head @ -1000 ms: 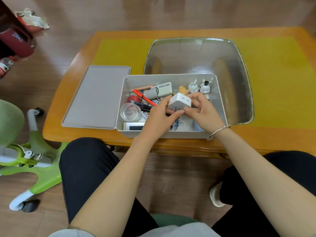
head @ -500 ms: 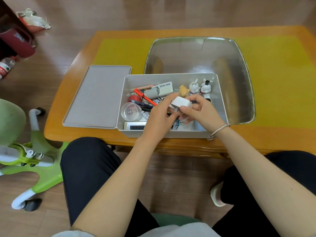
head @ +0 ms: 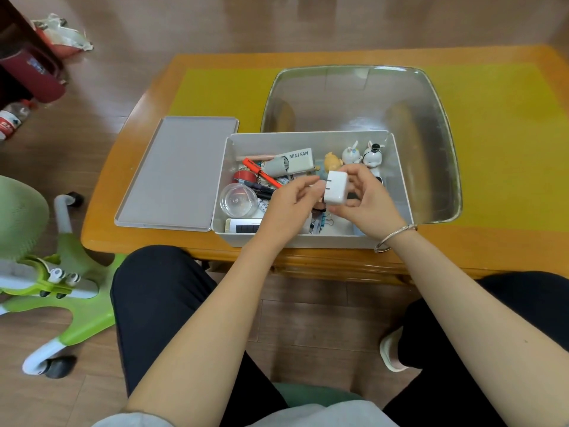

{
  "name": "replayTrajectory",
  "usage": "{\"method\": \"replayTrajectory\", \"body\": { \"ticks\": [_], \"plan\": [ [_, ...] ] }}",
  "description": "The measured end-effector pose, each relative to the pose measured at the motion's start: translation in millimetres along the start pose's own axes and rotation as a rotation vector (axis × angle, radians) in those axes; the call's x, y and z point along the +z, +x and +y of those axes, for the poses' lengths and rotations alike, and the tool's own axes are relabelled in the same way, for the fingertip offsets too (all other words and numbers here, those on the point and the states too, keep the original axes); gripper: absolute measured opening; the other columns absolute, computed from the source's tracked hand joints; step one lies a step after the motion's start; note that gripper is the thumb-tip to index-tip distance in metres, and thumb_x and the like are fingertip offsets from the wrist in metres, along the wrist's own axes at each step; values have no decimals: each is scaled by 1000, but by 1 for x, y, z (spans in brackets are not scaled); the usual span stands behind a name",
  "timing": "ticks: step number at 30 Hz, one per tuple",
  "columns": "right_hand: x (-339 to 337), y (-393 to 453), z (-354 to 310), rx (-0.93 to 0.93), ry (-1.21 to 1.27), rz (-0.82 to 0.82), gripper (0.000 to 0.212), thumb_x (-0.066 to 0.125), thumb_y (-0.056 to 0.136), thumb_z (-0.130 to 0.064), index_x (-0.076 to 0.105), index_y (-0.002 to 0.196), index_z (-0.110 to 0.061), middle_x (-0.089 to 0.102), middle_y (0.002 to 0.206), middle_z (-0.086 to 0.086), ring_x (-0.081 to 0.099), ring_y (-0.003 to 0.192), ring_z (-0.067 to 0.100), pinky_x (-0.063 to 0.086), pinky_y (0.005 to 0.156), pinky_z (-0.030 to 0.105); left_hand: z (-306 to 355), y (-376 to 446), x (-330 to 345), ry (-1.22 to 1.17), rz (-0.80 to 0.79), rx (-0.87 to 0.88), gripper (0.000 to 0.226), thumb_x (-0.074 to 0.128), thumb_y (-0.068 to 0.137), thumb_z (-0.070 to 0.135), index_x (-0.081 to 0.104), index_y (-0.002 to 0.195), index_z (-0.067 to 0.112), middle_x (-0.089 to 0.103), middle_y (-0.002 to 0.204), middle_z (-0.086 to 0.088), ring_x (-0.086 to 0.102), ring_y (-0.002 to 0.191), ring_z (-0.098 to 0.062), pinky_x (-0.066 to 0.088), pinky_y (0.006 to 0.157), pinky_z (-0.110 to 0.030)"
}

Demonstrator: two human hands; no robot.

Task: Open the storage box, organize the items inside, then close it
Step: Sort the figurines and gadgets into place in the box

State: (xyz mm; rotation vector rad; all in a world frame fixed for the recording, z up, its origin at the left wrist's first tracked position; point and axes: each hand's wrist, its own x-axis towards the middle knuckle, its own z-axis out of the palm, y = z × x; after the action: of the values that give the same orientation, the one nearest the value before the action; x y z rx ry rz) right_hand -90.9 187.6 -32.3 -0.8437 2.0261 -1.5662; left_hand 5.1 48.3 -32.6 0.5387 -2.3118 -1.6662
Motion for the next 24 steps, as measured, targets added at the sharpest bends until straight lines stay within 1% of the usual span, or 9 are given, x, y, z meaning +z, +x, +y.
{"method": "replayTrajectory", "body": {
  "ticks": [2,5,8,11,14,16,18,21,24],
  "plan": [
    [3,-1,0,-23,-48,2,52,76,75,-6,46,112,-26,58,117,0,59,109,19,56,82,32,1,2,2,12,-44,-36,38,63,89,40,62,120,19,70,92,7,65,80,0,50,70,-14],
    [7,-5,-1,-100,-200,12,49,75,77,-11,48,116,-20,57,117,-2,59,106,17,57,82,30,1,2,3,87,-13,-64,44,75,76,45,64,112,23,68,87,11,59,69,8,49,66,-10],
    [10,-7,-3,-163,-285,26,46,74,77,-10,48,115,-19,56,111,-5,58,101,13,56,80,24,1,2,2,109,-4,-77,45,80,72,44,63,108,23,66,89,13,58,68,9,48,64,-8],
    [12,-7,-2,-159,-342,37,48,75,76,-9,47,114,-19,56,111,-1,56,99,14,53,77,17,4,1,1,104,-22,-82,46,80,74,37,63,113,17,66,90,12,58,67,9,48,64,-8],
    [12,-7,-2,-180,-387,102,49,77,72,-10,50,113,-14,55,111,4,53,97,13,50,75,16,3,-1,0,111,8,-57,39,75,81,29,64,114,13,67,92,8,60,77,0,49,67,-8],
    [12,-7,-2,-208,-401,128,48,78,72,-9,52,112,-10,53,112,8,49,99,12,49,76,19,3,-1,-2,115,5,-42,33,71,85,24,64,115,12,65,90,11,61,83,-1,46,69,-4],
    [12,-6,-3,-233,-416,125,49,78,72,-9,52,115,-8,51,115,11,47,104,13,48,77,17,3,0,-3,116,-7,-26,32,68,88,20,62,119,12,65,94,12,60,87,1,44,70,-2],
    [13,-6,-3,-216,-350,109,55,77,74,-6,50,121,-11,51,122,7,50,107,13,52,74,10,2,1,-4,119,14,-3,35,62,92,17,57,126,10,64,107,5,58,95,-1,44,74,-2],
    [9,-6,-2,-118,-185,120,50,69,81,-6,49,125,-19,56,119,-2,60,99,8,56,73,18,0,2,-4,122,24,7,38,58,94,16,52,132,9,62,115,2,56,102,-5,43,78,-1]
  ]
}}
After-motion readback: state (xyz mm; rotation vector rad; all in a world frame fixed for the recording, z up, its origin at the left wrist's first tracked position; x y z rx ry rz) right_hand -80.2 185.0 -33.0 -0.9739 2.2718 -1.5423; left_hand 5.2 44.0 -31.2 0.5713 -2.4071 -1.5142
